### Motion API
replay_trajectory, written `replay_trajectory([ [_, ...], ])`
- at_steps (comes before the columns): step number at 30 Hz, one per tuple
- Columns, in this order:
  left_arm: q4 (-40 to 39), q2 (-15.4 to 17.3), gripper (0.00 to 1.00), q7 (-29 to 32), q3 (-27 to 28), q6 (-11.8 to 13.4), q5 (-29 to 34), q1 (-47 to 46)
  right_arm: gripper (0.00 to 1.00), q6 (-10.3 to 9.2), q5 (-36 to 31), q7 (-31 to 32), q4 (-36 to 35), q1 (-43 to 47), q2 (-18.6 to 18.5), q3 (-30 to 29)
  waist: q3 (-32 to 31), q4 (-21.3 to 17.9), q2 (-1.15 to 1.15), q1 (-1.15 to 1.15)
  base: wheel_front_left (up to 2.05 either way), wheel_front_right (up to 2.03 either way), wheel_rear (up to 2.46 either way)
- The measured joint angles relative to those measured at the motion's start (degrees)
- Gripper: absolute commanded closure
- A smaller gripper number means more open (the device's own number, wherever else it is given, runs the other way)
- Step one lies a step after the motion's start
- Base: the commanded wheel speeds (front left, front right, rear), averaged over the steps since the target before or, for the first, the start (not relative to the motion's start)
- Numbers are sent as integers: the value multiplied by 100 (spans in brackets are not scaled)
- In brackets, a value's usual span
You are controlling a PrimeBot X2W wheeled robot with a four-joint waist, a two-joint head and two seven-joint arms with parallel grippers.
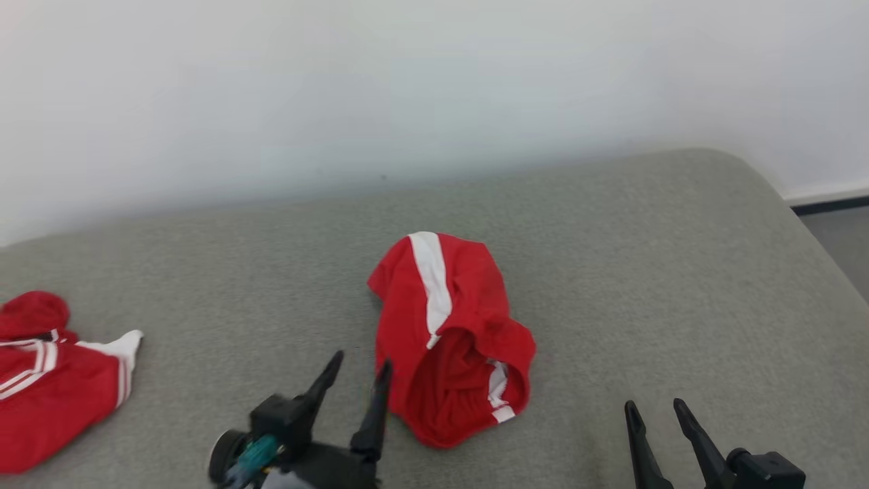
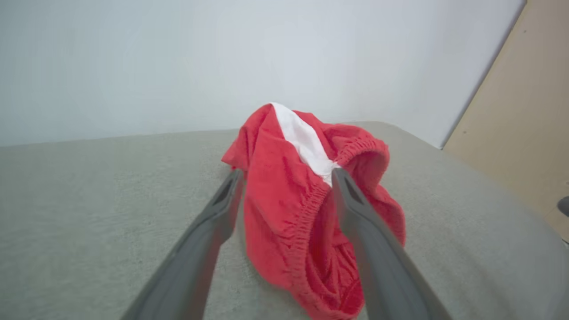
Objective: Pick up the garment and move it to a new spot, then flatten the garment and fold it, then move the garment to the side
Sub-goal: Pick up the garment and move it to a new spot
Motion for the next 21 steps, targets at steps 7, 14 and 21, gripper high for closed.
replay_trajectory([
  [7,-1272,216,0,-280,821,269,83,1213,0,0,-26,21,-73,110,-4,-178,-167,499,0,0,0,0,0],
  [14,-1937,130,0,-281,1664,227,803,2068,0,0,-79,-71,-19,199,-2,-271,-321,903,0,0,0,0,0],
  [21,-1894,15,0,-281,2405,29,1215,2514,0,0,-59,-286,157,213,-20,-322,-438,1073,-1,0,0,0,0],
])
